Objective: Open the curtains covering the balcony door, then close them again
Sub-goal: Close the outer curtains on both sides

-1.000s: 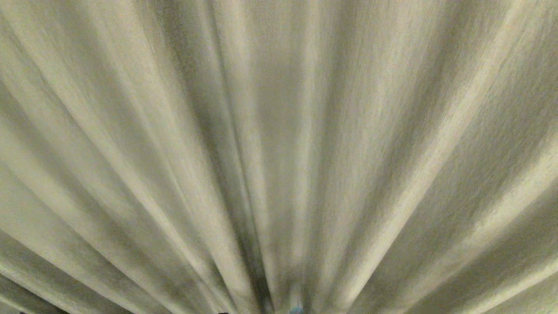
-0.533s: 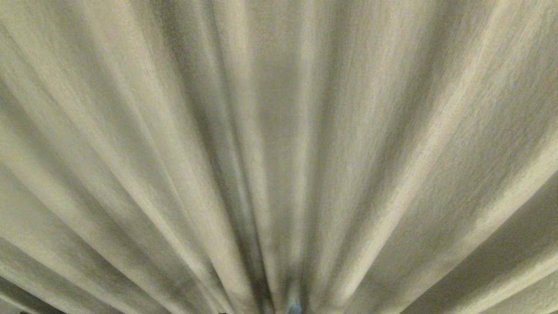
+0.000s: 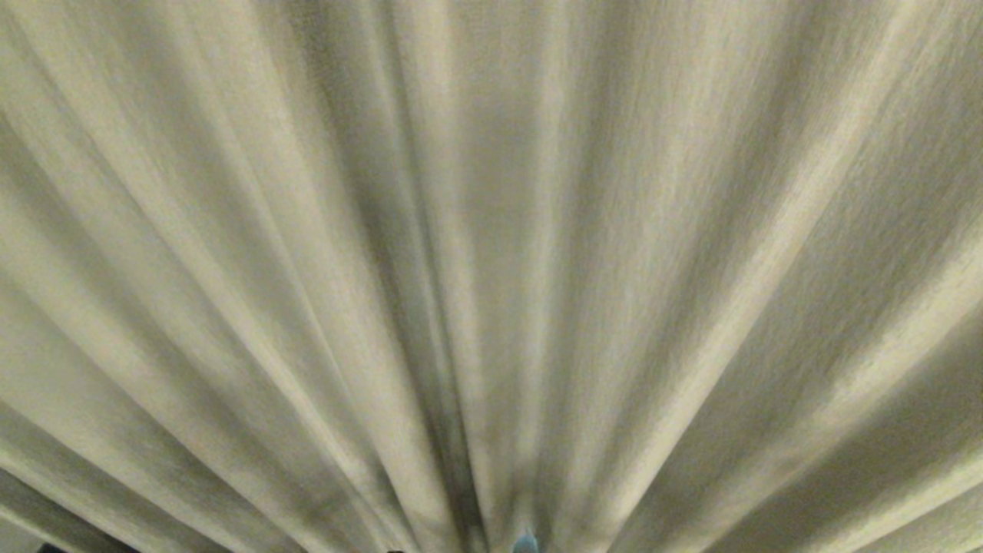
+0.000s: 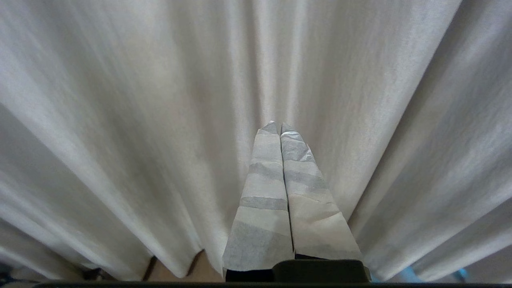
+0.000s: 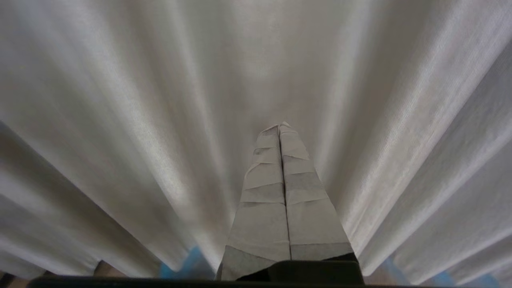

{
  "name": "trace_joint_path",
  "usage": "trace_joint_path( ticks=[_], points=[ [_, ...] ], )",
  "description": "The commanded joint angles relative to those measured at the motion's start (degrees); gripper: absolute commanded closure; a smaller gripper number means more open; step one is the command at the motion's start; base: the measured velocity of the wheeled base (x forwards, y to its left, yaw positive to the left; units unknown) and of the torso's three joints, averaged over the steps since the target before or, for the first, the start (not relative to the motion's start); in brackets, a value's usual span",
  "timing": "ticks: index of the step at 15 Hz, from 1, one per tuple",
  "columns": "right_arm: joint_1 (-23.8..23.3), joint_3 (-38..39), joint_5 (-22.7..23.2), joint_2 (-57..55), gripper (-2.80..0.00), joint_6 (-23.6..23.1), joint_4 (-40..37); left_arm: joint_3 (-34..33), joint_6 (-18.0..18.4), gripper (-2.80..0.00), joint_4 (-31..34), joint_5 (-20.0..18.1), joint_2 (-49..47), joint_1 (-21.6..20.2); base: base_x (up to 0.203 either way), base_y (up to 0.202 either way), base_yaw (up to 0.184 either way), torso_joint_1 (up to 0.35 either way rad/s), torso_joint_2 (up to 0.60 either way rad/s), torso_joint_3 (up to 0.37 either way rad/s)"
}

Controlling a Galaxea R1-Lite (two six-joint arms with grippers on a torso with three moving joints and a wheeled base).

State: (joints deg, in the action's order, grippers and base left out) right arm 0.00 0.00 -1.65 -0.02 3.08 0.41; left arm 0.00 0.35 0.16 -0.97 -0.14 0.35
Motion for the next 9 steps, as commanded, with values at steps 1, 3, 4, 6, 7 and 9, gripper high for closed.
trace_joint_path(
  ticks=[1,3,4,6,7,9],
  points=[
    [0.0,0.0,0.0,0.0,0.0,0.0,0.0,0.0,0.1,0.0,0.0,0.0,0.1,0.0,0.002,-0.076,-0.005,0.001,0.0,0.006],
    [0.0,0.0,0.0,0.0,0.0,0.0,0.0,0.0,0.1,0.0,0.0,0.0,0.1,0.0,0.001,-0.147,0.001,0.01,0.0,0.002],
    [0.0,0.0,0.0,0.0,0.0,0.0,0.0,0.0,0.1,0.0,0.0,0.0,0.1,0.0,0.0,-0.196,-0.003,0.007,0.0,0.002],
    [0.0,0.0,0.0,0.0,0.0,0.0,0.0,0.0,0.0,0.0,0.0,0.0,0.1,0.0,0.0,-0.192,0.001,0.007,0.0,0.004],
    [0.0,0.0,0.0,0.0,0.0,0.0,0.0,0.0,0.0,0.0,0.0,0.0,0.1,0.0,0.0,-0.187,-0.001,-0.005,-0.01,0.002],
    [0.0,0.0,0.0,0.0,0.0,0.0,0.0,0.0,0.0,0.0,0.0,0.0,0.1,0.0,0.0,-0.191,0.0,0.005,0.0,0.001]
  ],
)
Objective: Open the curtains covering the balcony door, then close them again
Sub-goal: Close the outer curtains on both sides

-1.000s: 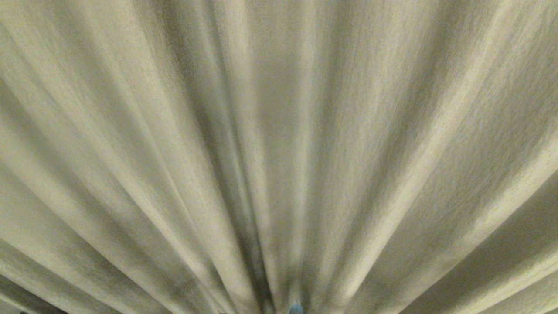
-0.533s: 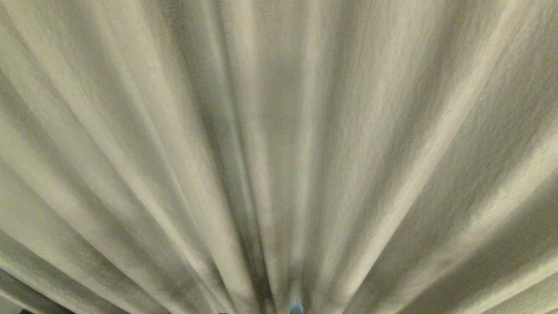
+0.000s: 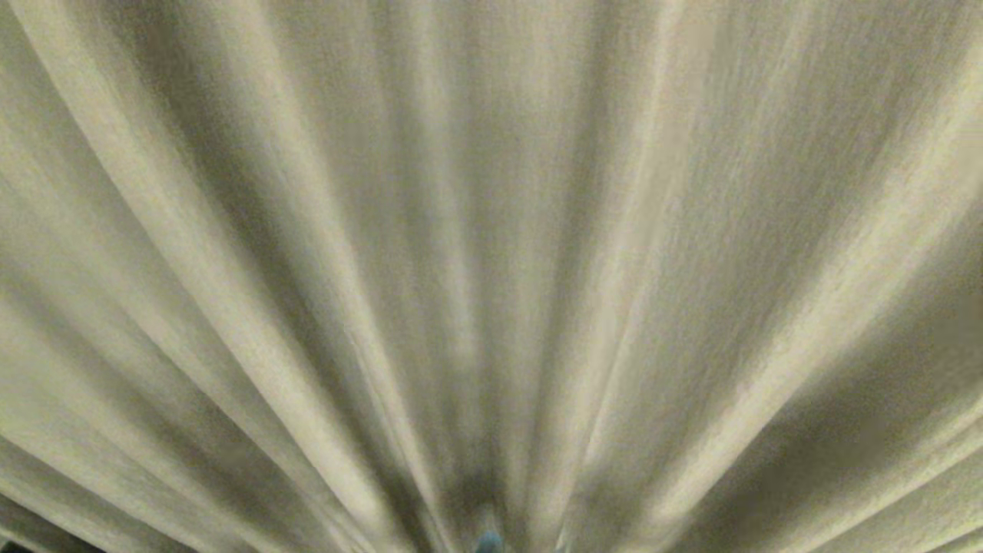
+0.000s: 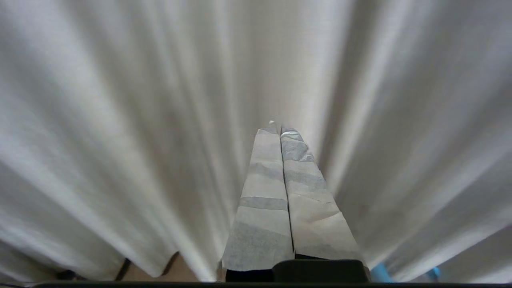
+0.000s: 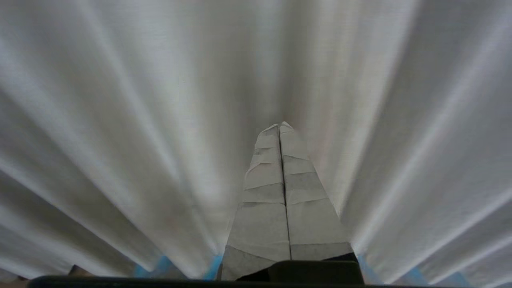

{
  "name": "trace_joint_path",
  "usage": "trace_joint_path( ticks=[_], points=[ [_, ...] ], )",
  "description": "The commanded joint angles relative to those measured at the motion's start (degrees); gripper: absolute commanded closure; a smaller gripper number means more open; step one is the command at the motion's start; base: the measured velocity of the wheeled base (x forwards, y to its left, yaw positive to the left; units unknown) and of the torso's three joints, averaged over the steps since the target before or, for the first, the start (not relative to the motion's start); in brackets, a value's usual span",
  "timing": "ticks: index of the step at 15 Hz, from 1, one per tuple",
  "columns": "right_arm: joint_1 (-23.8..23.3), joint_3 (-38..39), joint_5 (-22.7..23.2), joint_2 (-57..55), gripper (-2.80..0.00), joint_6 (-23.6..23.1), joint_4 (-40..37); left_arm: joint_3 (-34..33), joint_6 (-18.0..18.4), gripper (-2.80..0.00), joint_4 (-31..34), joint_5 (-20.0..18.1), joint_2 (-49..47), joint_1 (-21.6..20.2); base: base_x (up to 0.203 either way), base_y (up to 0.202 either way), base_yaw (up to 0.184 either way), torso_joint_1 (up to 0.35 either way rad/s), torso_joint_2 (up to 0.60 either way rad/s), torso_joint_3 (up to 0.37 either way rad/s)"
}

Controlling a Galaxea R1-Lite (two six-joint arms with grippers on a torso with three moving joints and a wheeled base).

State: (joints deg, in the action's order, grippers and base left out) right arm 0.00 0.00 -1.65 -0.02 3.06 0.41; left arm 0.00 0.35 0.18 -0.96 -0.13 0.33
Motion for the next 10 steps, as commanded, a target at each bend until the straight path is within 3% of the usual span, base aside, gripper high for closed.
trace_joint_path(
  ticks=[1,10],
  points=[
    [0.0,0.0,0.0,0.0,0.0,0.0,0.0,0.0,0.0,0.0,0.0,0.0,0.1,0.0,0.0,-0.19,0.005,0.002,0.01,0.002],
    [0.0,0.0,0.0,0.0,0.0,0.0,0.0,0.0,0.0,0.0,0.0,0.0,0.1,0.0,0.0,-0.191,0.001,0.005,0.0,0.002]
  ],
)
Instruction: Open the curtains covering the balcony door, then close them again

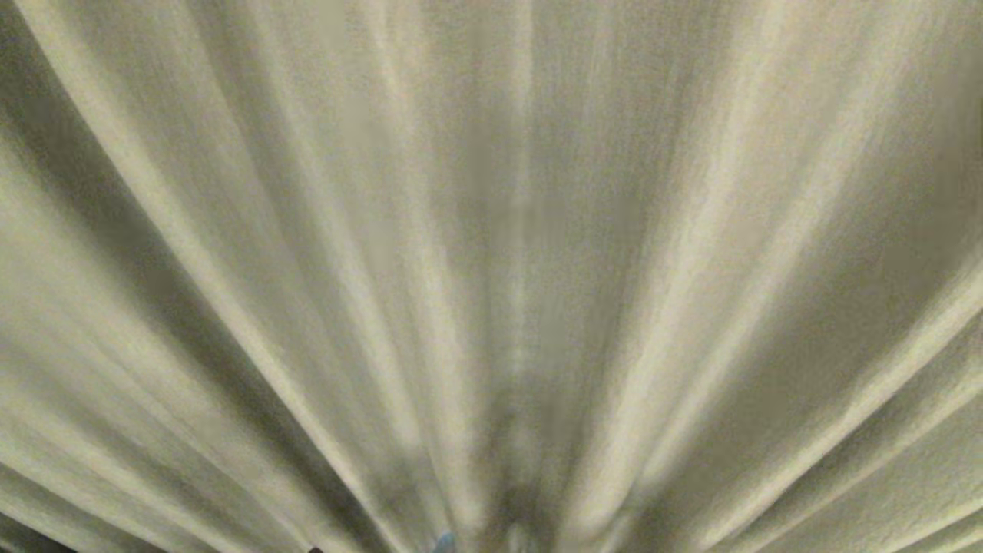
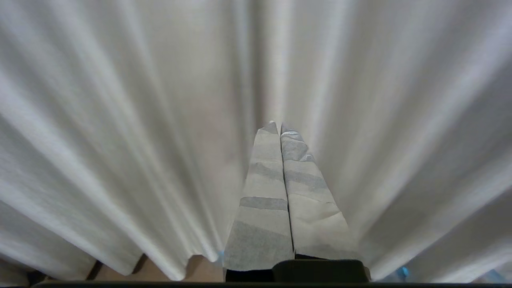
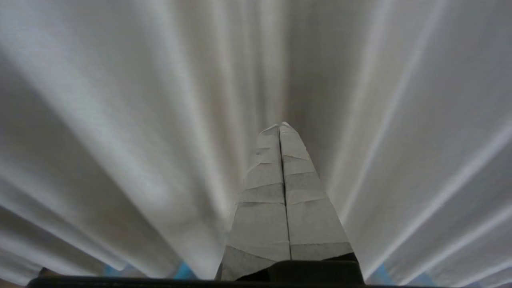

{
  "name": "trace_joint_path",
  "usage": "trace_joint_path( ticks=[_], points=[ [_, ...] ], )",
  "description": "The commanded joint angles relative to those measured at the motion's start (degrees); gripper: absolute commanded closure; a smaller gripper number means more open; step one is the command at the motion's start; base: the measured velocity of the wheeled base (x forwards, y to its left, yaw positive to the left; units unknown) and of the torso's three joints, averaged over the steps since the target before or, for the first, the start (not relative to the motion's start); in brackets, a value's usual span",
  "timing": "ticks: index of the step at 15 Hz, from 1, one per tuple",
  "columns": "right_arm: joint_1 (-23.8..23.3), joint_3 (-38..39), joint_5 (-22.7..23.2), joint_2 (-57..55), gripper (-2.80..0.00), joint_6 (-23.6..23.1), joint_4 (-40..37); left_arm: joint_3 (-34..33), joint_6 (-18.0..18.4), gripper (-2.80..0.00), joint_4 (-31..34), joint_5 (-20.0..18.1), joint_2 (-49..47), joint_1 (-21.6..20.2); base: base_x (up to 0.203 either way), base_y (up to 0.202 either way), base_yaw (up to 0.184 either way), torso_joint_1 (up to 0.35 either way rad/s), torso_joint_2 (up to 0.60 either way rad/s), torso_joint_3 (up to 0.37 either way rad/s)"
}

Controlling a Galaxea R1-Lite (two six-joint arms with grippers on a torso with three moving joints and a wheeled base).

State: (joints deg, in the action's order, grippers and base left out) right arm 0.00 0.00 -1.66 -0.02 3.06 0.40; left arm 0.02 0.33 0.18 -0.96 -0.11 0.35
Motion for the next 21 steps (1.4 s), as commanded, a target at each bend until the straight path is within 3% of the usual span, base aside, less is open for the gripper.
trace_joint_path(
  ticks=[1,21],
  points=[
    [0.0,0.0,0.0,0.0,0.0,0.0,0.0,0.0,0.0,0.0,-0.1,0.0,0.1,0.0,0.0,-0.193,0.003,0.002,0.0,0.005],
    [0.0,0.0,0.0,0.0,0.0,0.0,0.0,0.0,-0.1,0.0,0.0,0.0,0.1,0.0,0.0,-0.191,0.003,0.003,0.0,0.003]
  ],
)
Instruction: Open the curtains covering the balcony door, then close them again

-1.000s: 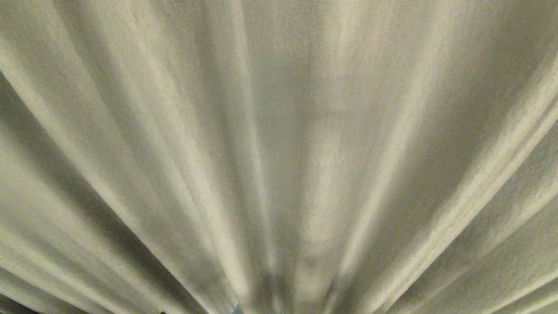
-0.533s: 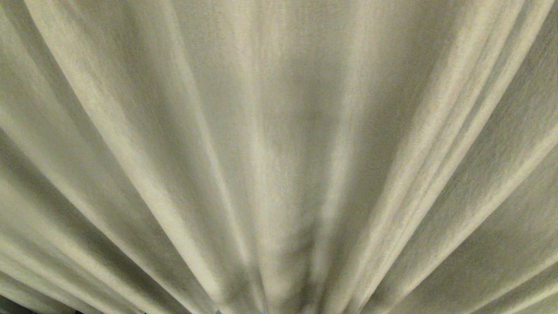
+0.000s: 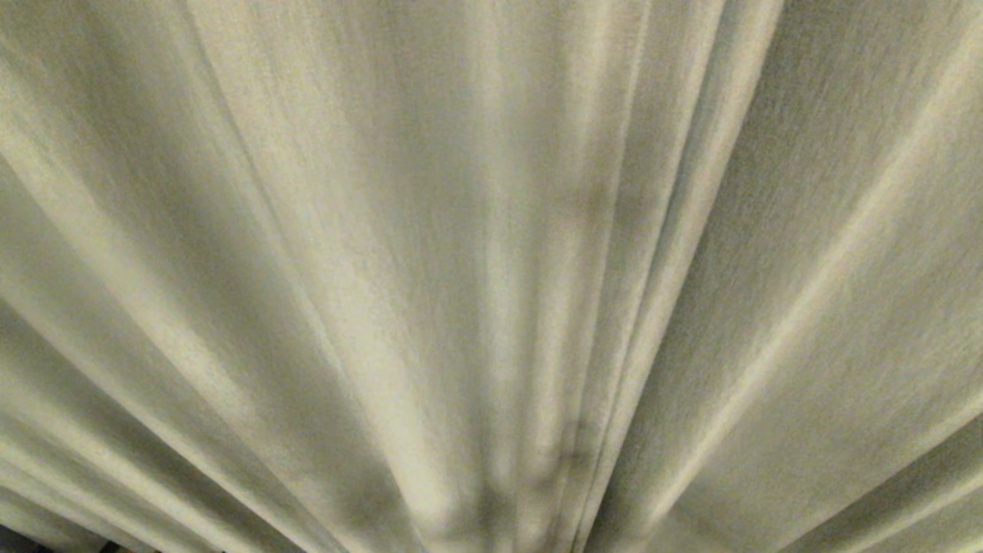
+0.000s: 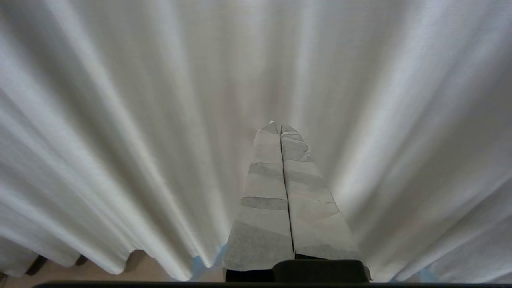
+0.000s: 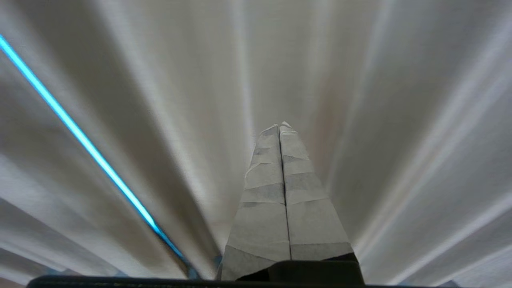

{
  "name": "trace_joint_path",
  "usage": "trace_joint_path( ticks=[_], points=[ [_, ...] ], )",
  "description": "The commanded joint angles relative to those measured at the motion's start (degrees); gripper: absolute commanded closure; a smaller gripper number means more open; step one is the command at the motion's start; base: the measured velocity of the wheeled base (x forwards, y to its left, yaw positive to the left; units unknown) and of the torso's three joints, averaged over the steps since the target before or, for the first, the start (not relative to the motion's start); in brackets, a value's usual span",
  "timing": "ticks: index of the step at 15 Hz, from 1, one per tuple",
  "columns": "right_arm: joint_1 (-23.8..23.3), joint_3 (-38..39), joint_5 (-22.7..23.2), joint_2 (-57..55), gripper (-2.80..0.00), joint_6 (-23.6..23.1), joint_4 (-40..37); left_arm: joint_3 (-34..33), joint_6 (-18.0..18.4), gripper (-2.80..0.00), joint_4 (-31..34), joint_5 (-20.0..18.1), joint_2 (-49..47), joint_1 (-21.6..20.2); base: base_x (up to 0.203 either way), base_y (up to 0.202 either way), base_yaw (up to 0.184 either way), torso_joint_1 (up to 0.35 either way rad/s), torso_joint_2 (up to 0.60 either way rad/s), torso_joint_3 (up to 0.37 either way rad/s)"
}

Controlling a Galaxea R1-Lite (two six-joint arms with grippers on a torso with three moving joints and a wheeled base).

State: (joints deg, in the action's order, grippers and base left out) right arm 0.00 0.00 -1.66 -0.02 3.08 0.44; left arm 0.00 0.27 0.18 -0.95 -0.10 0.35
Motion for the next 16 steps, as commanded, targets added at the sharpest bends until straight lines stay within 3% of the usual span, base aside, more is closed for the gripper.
trace_joint_path(
  ticks=[1,5,16],
  points=[
    [0.0,0.0,0.0,0.0,0.0,0.1,0.0,0.0,0.0,0.0,-0.1,0.0,0.1,0.0,0.0,-0.193,0.002,0.001,0.0,0.006],
    [0.0,0.0,0.0,0.0,0.0,0.1,0.0,0.0,-0.2,0.0,0.0,0.1,0.1,0.0,0.0,-0.156,0.003,0.0,0.0,0.004],
    [0.0,0.0,0.0,0.0,0.0,0.1,0.0,0.0,-0.2,0.0,0.0,0.1,0.1,0.0,0.0,0.0,0.0,0.0,0.0,0.0]
  ],
)
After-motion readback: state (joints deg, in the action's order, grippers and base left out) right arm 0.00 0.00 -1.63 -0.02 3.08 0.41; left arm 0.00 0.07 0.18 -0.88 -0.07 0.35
